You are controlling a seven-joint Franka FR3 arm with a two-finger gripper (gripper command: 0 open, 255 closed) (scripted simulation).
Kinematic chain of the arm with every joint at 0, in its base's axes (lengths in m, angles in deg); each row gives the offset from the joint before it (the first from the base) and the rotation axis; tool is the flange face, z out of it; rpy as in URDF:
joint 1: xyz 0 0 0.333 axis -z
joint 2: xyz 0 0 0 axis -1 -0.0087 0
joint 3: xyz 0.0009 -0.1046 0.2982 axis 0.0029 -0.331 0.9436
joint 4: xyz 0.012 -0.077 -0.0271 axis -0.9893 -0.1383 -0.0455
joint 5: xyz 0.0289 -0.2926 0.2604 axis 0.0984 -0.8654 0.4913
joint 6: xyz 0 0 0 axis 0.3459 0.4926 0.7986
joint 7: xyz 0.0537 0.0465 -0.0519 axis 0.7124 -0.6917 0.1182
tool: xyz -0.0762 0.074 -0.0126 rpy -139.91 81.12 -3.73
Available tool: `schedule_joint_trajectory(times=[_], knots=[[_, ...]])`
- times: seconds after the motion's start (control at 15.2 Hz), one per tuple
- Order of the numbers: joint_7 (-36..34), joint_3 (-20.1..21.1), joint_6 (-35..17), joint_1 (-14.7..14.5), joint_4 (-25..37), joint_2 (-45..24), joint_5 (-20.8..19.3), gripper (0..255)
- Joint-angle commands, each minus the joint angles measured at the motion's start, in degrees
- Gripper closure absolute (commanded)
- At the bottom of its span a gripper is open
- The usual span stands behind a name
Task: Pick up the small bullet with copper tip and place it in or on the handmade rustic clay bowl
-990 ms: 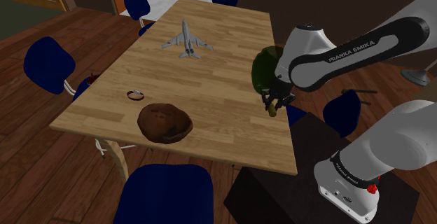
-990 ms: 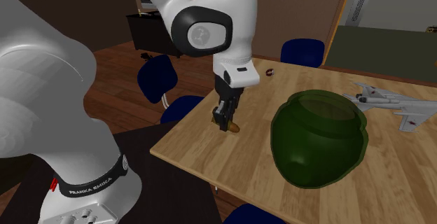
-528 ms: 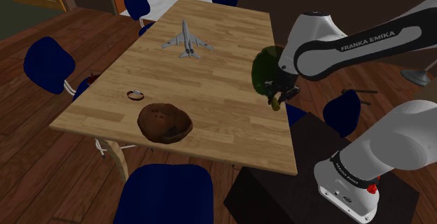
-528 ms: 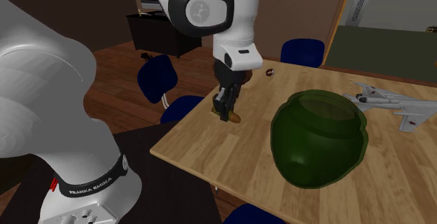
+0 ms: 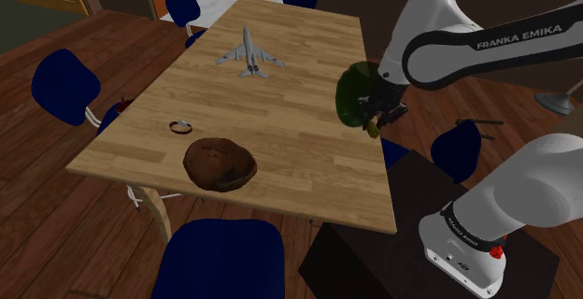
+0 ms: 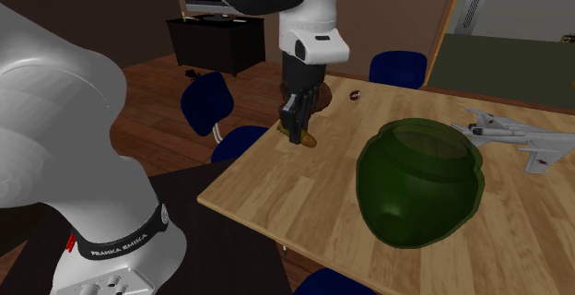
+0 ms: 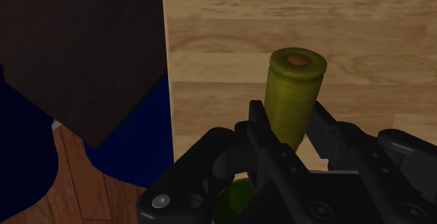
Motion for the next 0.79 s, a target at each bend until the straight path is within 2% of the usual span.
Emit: schedule_joint_trajectory(times=[0.0,0.4,0.73], knots=[[0.0,-0.14,1.6,0.05,0.8,0.75,-0.12,255],[-8.43,6.5,-0.1,-3.15,8.28,-7.94,2.15,255],[-15.73,11.55,-0.81,-4.46,16.05,-16.02,1.47,255]])
